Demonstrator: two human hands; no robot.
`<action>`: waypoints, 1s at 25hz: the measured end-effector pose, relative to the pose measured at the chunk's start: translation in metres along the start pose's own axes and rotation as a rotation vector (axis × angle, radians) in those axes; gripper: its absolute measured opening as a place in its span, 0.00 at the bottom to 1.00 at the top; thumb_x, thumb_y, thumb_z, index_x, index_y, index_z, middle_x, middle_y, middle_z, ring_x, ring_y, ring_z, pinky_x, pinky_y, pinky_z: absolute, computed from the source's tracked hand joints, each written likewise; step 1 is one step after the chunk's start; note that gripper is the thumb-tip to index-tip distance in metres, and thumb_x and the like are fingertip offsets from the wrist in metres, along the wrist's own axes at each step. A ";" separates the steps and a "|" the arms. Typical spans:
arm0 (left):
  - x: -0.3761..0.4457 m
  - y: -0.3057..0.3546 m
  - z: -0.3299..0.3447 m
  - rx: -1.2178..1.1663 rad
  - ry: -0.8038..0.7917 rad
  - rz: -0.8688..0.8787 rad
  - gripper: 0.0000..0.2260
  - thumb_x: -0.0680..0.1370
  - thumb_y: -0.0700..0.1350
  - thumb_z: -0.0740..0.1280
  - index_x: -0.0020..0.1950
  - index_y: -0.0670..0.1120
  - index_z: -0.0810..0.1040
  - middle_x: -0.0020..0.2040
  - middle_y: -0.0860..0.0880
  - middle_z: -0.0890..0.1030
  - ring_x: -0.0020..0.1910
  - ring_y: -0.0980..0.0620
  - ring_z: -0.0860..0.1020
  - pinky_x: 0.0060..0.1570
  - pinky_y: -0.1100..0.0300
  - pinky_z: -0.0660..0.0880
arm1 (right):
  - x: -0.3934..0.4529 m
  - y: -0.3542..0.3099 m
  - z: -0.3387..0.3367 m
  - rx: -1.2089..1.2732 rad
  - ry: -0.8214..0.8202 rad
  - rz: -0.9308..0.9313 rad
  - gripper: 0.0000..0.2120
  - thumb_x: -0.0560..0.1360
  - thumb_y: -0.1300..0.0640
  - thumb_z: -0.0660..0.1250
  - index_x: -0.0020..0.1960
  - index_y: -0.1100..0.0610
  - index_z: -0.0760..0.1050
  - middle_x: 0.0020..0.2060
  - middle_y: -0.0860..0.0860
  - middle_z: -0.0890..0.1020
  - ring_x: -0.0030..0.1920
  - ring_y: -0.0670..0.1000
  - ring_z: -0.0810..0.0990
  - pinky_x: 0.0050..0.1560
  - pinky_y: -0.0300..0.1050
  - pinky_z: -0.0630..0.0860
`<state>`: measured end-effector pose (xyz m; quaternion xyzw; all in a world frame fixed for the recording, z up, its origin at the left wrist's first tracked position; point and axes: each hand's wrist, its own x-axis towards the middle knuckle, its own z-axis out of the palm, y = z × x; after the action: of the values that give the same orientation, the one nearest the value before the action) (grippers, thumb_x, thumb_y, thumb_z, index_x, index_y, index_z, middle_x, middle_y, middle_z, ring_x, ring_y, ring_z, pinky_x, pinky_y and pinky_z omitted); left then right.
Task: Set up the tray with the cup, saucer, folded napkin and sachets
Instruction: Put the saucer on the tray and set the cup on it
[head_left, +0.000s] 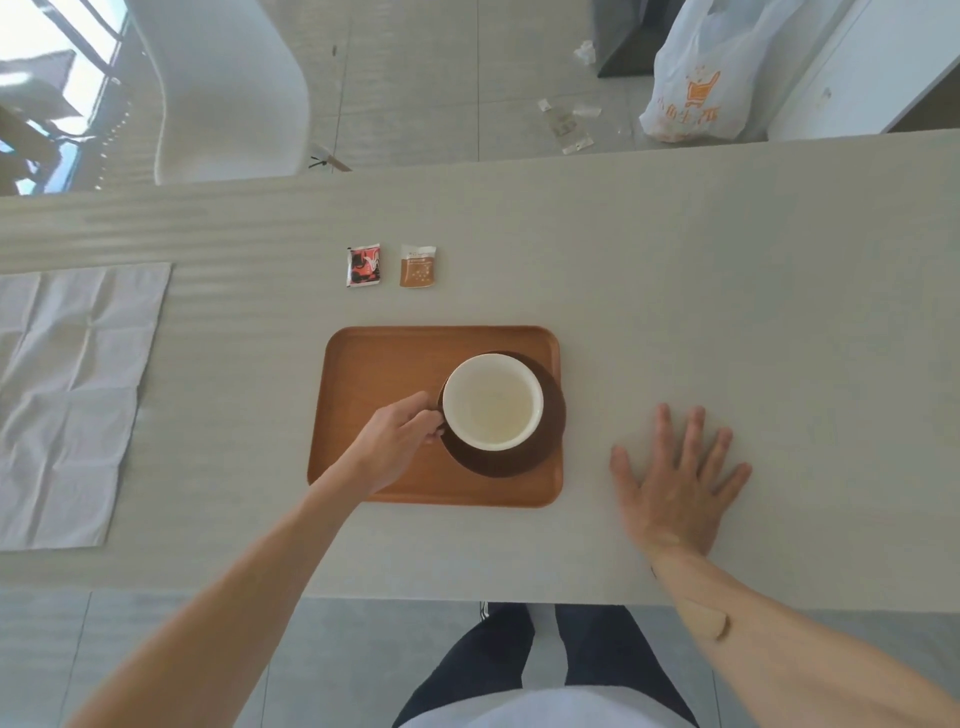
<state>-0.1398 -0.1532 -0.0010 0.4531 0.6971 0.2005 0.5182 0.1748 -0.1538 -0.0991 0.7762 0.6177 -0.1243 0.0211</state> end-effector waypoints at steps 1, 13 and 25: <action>0.001 0.000 -0.001 0.064 -0.018 0.023 0.13 0.75 0.47 0.59 0.45 0.36 0.71 0.39 0.46 0.77 0.40 0.46 0.72 0.41 0.51 0.68 | 0.000 0.000 0.000 0.009 0.000 0.003 0.36 0.73 0.30 0.45 0.78 0.43 0.46 0.80 0.52 0.50 0.78 0.62 0.45 0.74 0.70 0.44; 0.012 -0.008 0.003 0.276 0.024 0.141 0.10 0.81 0.48 0.57 0.41 0.57 0.70 0.40 0.57 0.75 0.42 0.54 0.75 0.43 0.55 0.71 | 0.000 0.000 0.000 0.006 -0.016 0.012 0.36 0.73 0.30 0.44 0.78 0.42 0.44 0.80 0.51 0.47 0.78 0.61 0.43 0.74 0.69 0.42; 0.012 -0.025 0.010 -0.023 0.108 0.046 0.03 0.78 0.55 0.62 0.49 0.60 0.74 0.38 0.63 0.80 0.37 0.63 0.78 0.38 0.65 0.73 | -0.002 -0.001 -0.002 0.003 -0.012 0.009 0.36 0.73 0.31 0.45 0.78 0.42 0.43 0.80 0.51 0.47 0.78 0.60 0.42 0.75 0.68 0.41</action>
<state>-0.1421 -0.1573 -0.0298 0.4515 0.7111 0.2447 0.4802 0.1733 -0.1549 -0.0971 0.7783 0.6138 -0.1299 0.0243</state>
